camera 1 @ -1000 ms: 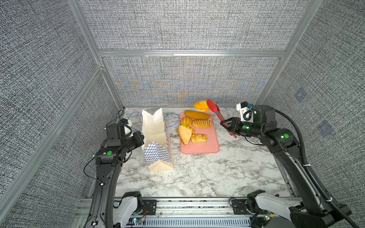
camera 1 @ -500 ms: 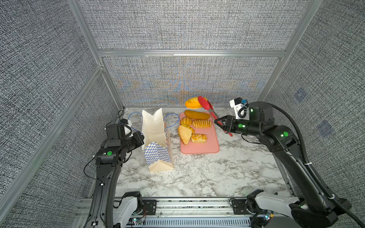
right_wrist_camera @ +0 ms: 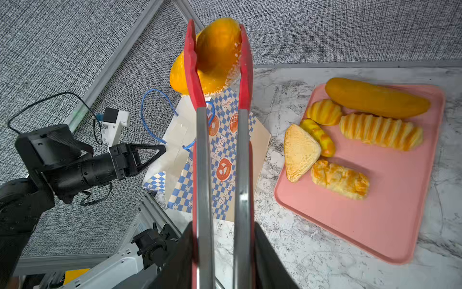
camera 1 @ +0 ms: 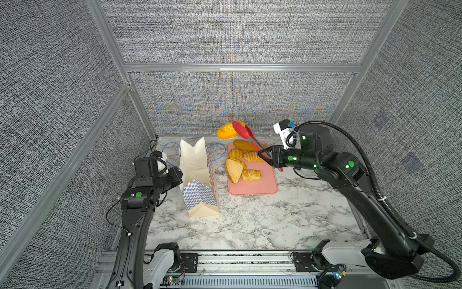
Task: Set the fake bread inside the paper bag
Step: 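Carry the bun in the tongs over the bag held by the left gripper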
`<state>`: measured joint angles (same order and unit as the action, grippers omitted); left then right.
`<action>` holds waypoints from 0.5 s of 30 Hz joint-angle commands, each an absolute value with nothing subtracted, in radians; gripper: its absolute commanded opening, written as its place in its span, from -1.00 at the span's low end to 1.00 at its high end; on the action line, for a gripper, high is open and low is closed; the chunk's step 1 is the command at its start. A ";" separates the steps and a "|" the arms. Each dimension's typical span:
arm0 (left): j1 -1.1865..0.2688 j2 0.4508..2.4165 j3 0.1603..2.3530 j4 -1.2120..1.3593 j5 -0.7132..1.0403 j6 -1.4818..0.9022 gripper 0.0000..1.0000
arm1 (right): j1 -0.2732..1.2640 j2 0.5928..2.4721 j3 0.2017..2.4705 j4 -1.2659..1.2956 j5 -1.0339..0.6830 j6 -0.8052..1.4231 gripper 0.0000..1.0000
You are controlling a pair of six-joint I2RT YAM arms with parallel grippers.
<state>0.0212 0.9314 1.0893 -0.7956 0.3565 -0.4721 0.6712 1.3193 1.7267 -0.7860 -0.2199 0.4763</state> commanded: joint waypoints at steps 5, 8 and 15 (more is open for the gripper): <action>0.021 0.930 1.089 -0.789 0.364 -0.476 -0.94 | 0.771 1.394 1.841 -0.835 -0.097 0.374 -0.31; 0.021 0.930 1.088 -0.788 0.364 -0.477 -0.94 | 0.813 1.430 1.898 -0.869 -0.053 0.339 -0.30; 0.021 0.928 1.086 -0.788 0.365 -0.478 -0.94 | 0.915 1.536 2.037 -0.957 0.062 0.258 -0.31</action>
